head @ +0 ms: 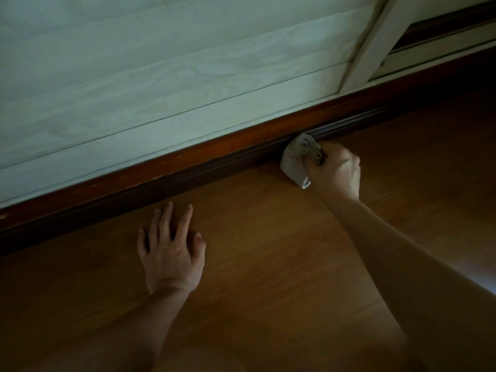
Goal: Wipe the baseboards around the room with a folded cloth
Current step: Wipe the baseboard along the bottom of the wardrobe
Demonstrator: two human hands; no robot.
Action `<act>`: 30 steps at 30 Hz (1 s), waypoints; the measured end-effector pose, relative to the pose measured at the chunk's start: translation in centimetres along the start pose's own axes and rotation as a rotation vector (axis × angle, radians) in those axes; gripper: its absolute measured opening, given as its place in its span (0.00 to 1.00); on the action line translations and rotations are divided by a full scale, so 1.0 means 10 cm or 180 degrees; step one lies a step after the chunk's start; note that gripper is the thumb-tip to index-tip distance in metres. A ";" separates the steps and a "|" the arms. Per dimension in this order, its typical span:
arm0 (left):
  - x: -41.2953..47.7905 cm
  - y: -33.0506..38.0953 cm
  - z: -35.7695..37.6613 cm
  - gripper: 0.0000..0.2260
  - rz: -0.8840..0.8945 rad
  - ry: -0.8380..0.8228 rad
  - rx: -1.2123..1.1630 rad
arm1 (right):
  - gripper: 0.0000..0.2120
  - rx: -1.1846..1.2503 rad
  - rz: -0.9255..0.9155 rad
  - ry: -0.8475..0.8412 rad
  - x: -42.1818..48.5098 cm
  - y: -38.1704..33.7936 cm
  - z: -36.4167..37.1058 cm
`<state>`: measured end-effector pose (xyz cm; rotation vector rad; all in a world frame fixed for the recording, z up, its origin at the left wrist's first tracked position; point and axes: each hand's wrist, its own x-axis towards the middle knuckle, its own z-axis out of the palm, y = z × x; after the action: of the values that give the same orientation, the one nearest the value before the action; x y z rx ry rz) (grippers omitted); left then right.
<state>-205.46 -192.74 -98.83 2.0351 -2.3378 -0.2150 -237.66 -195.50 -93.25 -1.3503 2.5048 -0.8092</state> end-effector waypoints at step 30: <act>0.01 0.01 0.02 0.24 -0.0021 0.0062 0.0074 | 0.26 0.0721 -0.0853 -0.0604 -0.86 -1.30 0.68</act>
<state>-205.65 -192.83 -99.06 2.0458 -2.3337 -0.1683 -220.71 -196.72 -92.72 -1.6162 2.0489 -0.9339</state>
